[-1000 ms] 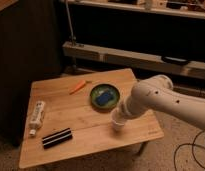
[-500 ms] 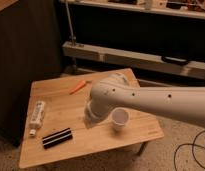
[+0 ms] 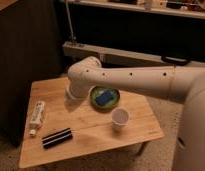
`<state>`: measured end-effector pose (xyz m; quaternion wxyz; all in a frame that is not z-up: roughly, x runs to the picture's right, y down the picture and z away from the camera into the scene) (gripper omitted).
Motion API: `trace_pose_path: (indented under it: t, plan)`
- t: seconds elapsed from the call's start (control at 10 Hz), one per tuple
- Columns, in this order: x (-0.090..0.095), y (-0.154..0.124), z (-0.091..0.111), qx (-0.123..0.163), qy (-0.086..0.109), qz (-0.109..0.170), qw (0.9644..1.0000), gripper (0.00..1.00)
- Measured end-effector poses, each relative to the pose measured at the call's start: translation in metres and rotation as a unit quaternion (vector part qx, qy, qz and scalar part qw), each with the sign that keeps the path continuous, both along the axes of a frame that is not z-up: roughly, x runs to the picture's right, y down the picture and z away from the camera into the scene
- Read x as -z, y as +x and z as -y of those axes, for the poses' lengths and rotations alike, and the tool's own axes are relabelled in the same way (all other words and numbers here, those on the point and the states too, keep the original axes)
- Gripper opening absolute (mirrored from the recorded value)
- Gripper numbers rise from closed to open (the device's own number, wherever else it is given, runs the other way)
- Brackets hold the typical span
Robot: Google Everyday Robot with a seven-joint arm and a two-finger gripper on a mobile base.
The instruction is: Move the arm in a circular motion
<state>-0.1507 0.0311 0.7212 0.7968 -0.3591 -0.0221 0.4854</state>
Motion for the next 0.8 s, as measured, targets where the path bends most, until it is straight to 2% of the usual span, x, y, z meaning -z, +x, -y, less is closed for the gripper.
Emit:
trace_pose_path:
  t: [0.2, 0.4, 0.6, 0.7, 0.8]
  plan:
    - [-0.027, 0.019, 0.034, -0.022, 0.010, -0.017, 0.9996, 0.00]
    - [-0.055, 0.051, 0.062, -0.051, 0.023, -0.050, 0.9972, 0.00]
    - [-0.080, 0.090, 0.078, -0.083, 0.028, -0.093, 0.9918, 0.00]
    - [-0.091, 0.124, 0.083, -0.104, 0.032, -0.124, 0.9862, 0.00]
    - [-0.096, 0.152, 0.082, -0.119, 0.035, -0.146, 0.9815, 0.00]
